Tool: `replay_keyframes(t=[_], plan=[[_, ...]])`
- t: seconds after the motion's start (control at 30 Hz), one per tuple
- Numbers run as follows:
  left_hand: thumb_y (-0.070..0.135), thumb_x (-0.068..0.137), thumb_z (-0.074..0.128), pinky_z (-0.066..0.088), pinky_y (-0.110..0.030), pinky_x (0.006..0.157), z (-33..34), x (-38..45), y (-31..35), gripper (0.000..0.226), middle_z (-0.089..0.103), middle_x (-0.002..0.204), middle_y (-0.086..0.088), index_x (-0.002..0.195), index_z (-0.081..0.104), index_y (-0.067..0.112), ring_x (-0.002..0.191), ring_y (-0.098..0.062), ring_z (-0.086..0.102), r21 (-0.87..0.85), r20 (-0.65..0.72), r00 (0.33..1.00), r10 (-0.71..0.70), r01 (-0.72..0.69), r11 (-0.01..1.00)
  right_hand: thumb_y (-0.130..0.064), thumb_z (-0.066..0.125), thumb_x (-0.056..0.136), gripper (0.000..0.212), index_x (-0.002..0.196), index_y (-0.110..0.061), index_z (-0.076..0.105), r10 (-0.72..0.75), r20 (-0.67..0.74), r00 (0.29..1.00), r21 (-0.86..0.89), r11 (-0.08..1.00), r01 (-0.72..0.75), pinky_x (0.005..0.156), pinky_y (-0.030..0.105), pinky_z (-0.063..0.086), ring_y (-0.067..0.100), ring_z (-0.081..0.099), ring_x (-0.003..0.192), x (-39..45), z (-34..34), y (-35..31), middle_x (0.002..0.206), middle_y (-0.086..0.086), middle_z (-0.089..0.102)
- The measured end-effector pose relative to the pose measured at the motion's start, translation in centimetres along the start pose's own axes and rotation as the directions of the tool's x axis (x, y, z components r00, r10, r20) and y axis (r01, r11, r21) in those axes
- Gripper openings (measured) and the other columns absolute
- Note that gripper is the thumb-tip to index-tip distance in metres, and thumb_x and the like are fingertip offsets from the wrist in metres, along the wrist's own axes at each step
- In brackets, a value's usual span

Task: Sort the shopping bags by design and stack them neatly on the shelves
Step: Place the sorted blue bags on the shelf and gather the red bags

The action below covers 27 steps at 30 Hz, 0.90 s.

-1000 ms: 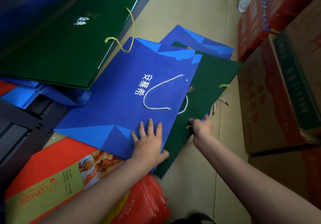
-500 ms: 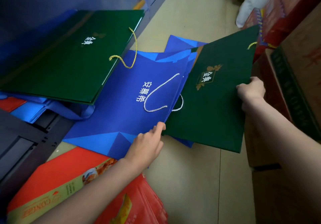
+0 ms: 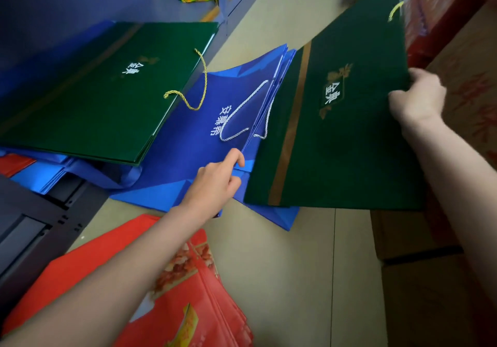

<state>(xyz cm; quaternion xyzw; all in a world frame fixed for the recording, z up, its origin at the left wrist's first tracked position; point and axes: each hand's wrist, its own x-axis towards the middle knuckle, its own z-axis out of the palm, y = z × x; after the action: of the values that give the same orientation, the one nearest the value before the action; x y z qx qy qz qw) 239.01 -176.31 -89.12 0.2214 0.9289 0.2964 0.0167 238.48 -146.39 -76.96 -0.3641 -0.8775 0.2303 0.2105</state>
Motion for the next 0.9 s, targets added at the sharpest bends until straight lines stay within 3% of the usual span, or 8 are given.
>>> replay_keyframes(t=[0.23, 0.33, 0.43, 0.53, 0.63, 0.73, 0.83, 0.9], plan=[[0.003, 0.086, 0.039, 0.044, -0.041, 0.078, 2.7, -0.1, 0.7, 0.024, 0.036, 0.061, 0.002, 0.107, 0.042, 0.014, 0.068, -0.036, 0.044, 0.086, 0.11, 0.994, 0.028, -0.038, 0.996, -0.01, 0.043, 0.082, 0.039, 0.119, -0.013, 0.054, -0.174, -0.283, 0.943, 0.013, 0.983, 0.185, 0.098, 0.035, 0.039, 0.032, 0.053, 0.114, 1.6, -1.9, -1.0, 0.12, 0.011, 0.061], [0.004, 0.09, 0.038, 0.039, -0.037, 0.077, 4.6, -0.2, 1.4, 0.028, 0.043, 0.074, 0.0, 0.118, 0.041, 0.011, 0.087, -0.037, 0.053, 0.224, 0.212, 0.977, -0.008, -0.041, 0.974, -0.013, 0.042, 0.087, 0.043, 0.129, -0.02, 0.049, -0.221, -0.364, 0.905, 0.028, 0.968, 0.248, 0.101, 0.03, 0.036, 0.026, 0.05, 0.119, 2.1, -2.7, -2.2, 0.126, 0.007, 0.057], [0.013, 0.095, 0.039, 0.039, -0.036, 0.082, 6.6, -0.4, 0.8, 0.034, 0.055, 0.11, -0.008, 0.129, 0.035, 0.015, 0.104, -0.035, 0.053, 0.205, 0.452, 0.889, -0.079, -0.017, 0.979, -0.019, 0.039, 0.088, 0.053, 0.141, -0.023, 0.038, -0.248, -0.437, 0.865, 0.085, 0.946, 0.314, 0.105, 0.023, 0.03, 0.018, 0.045, 0.126, 3.4, -3.5, -3.5, 0.135, -0.001, 0.051], [0.032, 0.097, 0.045, 0.038, -0.036, 0.098, 7.8, -0.5, -0.3, 0.048, 0.047, 0.136, -0.012, 0.139, 0.028, 0.016, 0.124, -0.03, 0.045, 0.08, 0.611, 0.784, -0.111, 0.078, 0.994, -0.018, 0.041, 0.088, 0.059, 0.146, -0.023, 0.031, -0.193, -0.447, 0.873, 0.193, 0.932, 0.305, 0.098, 0.007, 0.022, 0.012, 0.043, 0.129, 3.4, -3.6, -4.7, 0.14, -0.005, 0.046], [0.032, 0.098, 0.044, 0.028, -0.034, 0.108, 7.1, -0.5, -1.4, 0.054, 0.037, 0.146, -0.006, 0.144, 0.025, 0.014, 0.134, -0.024, 0.034, 0.155, 0.456, 0.874, -0.169, 0.109, 0.982, -0.007, 0.046, 0.09, 0.064, 0.148, -0.022, 0.026, -0.119, -0.336, 0.934, 0.347, 0.906, 0.24, 0.096, 0.005, 0.022, 0.011, 0.041, 0.13, 2.5, -1.7, -4.9, 0.144, -0.004, 0.043], [0.022, 0.095, 0.048, 0.029, -0.035, 0.103, 5.8, -0.9, -3.7, 0.048, 0.041, 0.141, -0.011, 0.139, 0.035, 0.01, 0.129, -0.03, 0.038, 0.106, 0.125, 0.933, -0.338, 0.326, 0.939, -0.004, 0.049, 0.086, 0.063, 0.146, -0.016, 0.031, -0.043, -0.14, 0.989, 0.472, 0.875, 0.105, 0.106, 0.013, 0.026, 0.014, 0.042, 0.132, 1.5, 2.7, -3.8, 0.144, 0.001, 0.044], [0.011, 0.089, 0.055, 0.028, -0.04, 0.101, 4.6, -2.1, -6.1, 0.045, 0.045, 0.133, -0.022, 0.131, 0.044, 0.001, 0.123, -0.038, 0.041, -0.055, -0.124, 0.829, -0.545, 0.543, 0.838, -0.001, 0.053, 0.082, 0.059, 0.137, -0.016, 0.042, -0.007, 0.202, 0.979, 0.385, 0.92, -0.073, 0.103, 0.027, 0.038, 0.024, 0.052, 0.121, -2.0, 9.8, -1.5, 0.133, 0.006, 0.055], [0.007, 0.089, 0.054, 0.025, -0.038, 0.104, 3.7, -3.2, -7.2, 0.045, 0.042, 0.135, -0.026, 0.132, 0.043, -0.002, 0.126, -0.039, 0.039, -0.111, -0.113, 0.779, -0.617, 0.607, 0.787, 0.003, 0.059, 0.078, 0.058, 0.132, -0.011, 0.042, 0.028, 0.551, 0.834, 0.373, 0.886, -0.276, 0.081, 0.039, 0.052, 0.028, 0.061, 0.098, -5.4, 13.9, -0.4, 0.123, 0.011, 0.06]])
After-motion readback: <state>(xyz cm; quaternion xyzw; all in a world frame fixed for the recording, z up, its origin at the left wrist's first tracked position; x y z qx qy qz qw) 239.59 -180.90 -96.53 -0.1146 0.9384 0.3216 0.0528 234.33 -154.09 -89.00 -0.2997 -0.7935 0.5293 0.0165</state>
